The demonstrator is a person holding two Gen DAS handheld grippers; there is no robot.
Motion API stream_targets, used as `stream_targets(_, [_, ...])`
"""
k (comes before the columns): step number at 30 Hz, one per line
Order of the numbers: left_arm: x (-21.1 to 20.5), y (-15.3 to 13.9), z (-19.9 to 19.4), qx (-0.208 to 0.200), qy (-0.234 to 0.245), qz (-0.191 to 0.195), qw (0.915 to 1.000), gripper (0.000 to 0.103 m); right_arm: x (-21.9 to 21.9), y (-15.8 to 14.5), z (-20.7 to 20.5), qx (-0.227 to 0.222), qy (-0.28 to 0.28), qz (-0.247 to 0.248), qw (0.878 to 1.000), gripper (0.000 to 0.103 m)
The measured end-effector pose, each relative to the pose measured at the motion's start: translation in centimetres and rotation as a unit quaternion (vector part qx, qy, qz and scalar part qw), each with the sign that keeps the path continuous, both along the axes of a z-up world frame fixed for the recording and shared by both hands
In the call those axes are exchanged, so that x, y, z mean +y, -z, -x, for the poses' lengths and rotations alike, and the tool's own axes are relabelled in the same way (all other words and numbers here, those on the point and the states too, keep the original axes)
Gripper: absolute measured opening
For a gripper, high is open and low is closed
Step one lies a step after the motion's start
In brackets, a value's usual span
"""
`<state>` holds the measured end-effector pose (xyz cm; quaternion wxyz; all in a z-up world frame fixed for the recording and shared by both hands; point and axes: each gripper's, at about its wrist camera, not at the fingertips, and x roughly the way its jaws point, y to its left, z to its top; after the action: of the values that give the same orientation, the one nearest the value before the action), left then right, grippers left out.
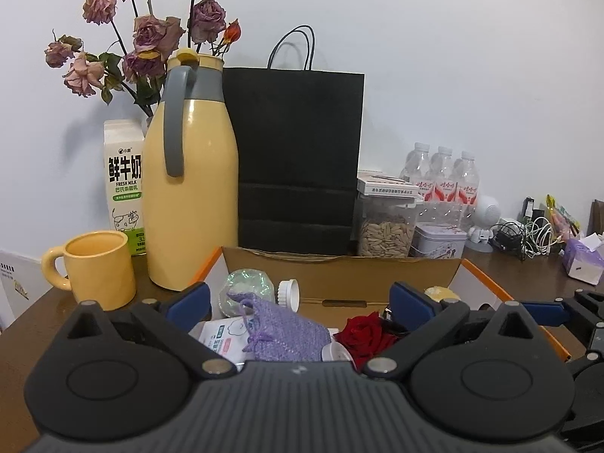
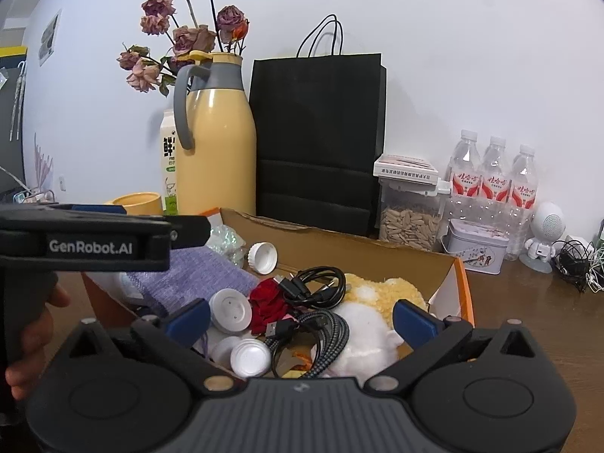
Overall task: Organize objects
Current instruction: 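Carry both white caps over the box and open both grippers, then move both grippers back to the last two white caps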
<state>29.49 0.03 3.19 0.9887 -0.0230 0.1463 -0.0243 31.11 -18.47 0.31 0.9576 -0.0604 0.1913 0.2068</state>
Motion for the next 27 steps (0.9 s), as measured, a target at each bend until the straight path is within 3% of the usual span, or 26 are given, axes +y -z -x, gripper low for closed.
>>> stream_targets(12, [-0.1,-0.3,0.9,0.001,0.003,0.000,1.0000,0.103,-0.2,0.0,0.5,-0.002,0.005,0.003,1.000,0.103])
stream_targets(27, [2.5,-0.8,5.7,0.004,-0.005,-0.003,1.0000,0.103,-2.5,-0.6,5.0,-0.018,0.017,0.003,1.000,0.103])
